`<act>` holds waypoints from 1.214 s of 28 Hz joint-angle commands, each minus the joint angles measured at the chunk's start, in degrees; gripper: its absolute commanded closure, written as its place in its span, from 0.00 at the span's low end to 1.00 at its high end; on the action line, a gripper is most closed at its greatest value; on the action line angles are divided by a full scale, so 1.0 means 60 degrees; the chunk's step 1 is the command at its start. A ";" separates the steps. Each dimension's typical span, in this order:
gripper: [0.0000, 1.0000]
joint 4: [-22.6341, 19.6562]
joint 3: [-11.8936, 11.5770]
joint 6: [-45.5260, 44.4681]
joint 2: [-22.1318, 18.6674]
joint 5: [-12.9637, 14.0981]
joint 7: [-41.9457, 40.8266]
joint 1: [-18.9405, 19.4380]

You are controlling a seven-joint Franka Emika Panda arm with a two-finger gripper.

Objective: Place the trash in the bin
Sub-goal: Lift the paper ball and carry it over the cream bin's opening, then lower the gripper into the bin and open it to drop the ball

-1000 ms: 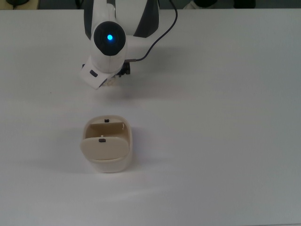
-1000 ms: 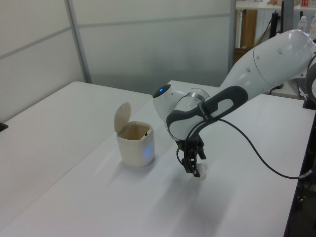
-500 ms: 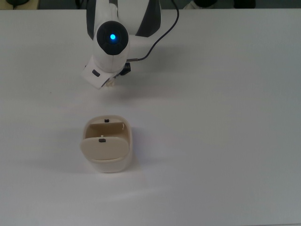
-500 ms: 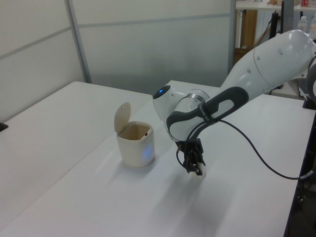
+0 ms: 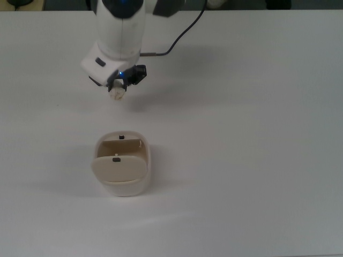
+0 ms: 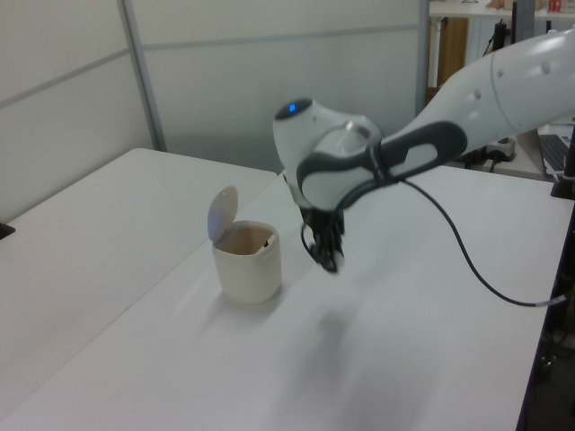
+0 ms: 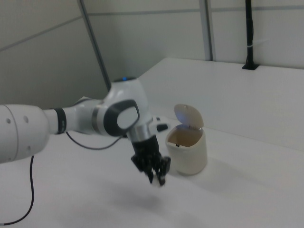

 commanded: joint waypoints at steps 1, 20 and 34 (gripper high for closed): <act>0.77 0.0858 -0.0065 0.0223 -0.0052 -0.0093 -0.0176 0.0067; 0.75 0.0961 -0.0050 0.7210 0.1983 0.0141 0.0687 0.0081; 0.00 0.0932 -0.0050 0.6379 0.1619 0.0288 0.1509 0.0096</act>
